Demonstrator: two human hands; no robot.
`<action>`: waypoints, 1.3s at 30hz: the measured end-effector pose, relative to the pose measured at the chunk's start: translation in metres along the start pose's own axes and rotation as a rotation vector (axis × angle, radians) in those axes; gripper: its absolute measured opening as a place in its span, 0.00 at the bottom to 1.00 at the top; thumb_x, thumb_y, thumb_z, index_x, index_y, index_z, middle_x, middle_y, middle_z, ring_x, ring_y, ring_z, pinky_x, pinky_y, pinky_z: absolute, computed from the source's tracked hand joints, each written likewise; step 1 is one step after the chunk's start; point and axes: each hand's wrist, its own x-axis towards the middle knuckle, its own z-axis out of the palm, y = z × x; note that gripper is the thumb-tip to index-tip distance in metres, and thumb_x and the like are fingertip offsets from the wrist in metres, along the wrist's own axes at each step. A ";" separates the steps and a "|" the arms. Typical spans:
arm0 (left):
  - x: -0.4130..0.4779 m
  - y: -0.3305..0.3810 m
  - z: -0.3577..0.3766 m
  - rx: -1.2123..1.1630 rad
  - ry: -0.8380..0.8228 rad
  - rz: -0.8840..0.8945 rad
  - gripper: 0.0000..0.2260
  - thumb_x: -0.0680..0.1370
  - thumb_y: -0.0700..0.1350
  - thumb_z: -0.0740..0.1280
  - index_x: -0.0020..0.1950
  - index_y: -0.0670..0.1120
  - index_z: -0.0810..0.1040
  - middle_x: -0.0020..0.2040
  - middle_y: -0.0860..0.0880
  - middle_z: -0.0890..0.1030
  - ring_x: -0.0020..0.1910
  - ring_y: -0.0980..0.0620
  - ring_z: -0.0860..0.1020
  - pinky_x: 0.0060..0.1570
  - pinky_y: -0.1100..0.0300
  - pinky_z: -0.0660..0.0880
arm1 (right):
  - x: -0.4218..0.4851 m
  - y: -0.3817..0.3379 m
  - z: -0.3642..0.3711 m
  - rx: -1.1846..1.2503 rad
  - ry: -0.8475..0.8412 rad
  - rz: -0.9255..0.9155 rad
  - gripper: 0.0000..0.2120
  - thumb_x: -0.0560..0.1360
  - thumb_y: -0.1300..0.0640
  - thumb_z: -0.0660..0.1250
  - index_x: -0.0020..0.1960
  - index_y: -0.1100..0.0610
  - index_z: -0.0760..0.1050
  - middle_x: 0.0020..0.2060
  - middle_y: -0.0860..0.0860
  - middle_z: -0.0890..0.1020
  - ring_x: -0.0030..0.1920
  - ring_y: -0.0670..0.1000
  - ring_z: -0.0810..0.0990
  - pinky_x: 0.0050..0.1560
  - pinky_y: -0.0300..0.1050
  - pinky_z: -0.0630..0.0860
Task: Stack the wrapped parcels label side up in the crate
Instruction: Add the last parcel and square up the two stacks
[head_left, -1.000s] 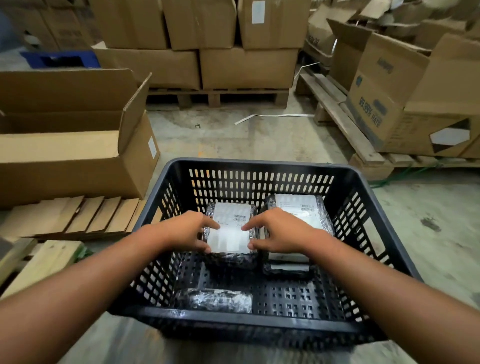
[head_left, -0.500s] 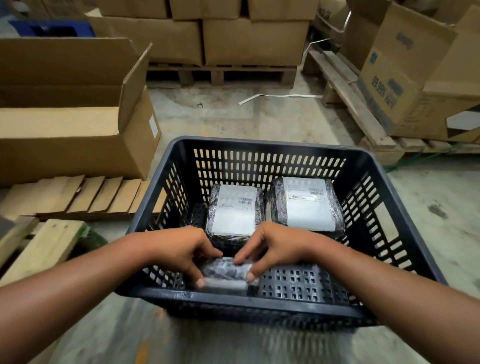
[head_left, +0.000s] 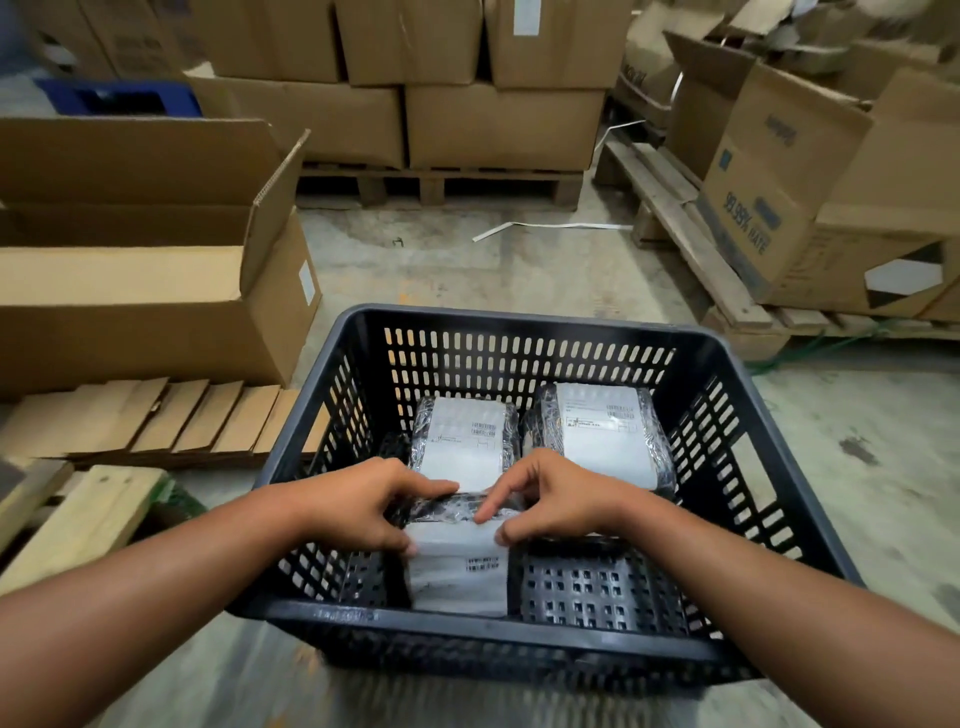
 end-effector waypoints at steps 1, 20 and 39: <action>-0.001 0.001 -0.002 -0.073 0.047 0.010 0.34 0.72 0.49 0.78 0.76 0.59 0.68 0.71 0.62 0.73 0.69 0.67 0.69 0.73 0.61 0.64 | -0.003 -0.003 -0.006 0.030 0.025 -0.018 0.10 0.72 0.63 0.78 0.52 0.53 0.89 0.25 0.42 0.73 0.25 0.45 0.68 0.32 0.32 0.65; 0.013 0.009 -0.067 -0.817 0.519 0.096 0.21 0.77 0.37 0.72 0.66 0.56 0.80 0.56 0.43 0.85 0.43 0.54 0.84 0.29 0.67 0.75 | -0.008 -0.038 -0.009 -0.356 0.312 0.000 0.70 0.54 0.39 0.88 0.76 0.22 0.39 0.82 0.49 0.30 0.80 0.51 0.34 0.77 0.54 0.52; 0.064 -0.007 -0.019 -0.244 0.304 -0.228 0.72 0.51 0.66 0.82 0.82 0.50 0.41 0.79 0.48 0.29 0.77 0.54 0.37 0.73 0.58 0.44 | 0.041 -0.009 -0.020 -0.554 0.249 0.229 0.72 0.62 0.50 0.85 0.82 0.42 0.31 0.82 0.62 0.35 0.83 0.62 0.47 0.78 0.53 0.61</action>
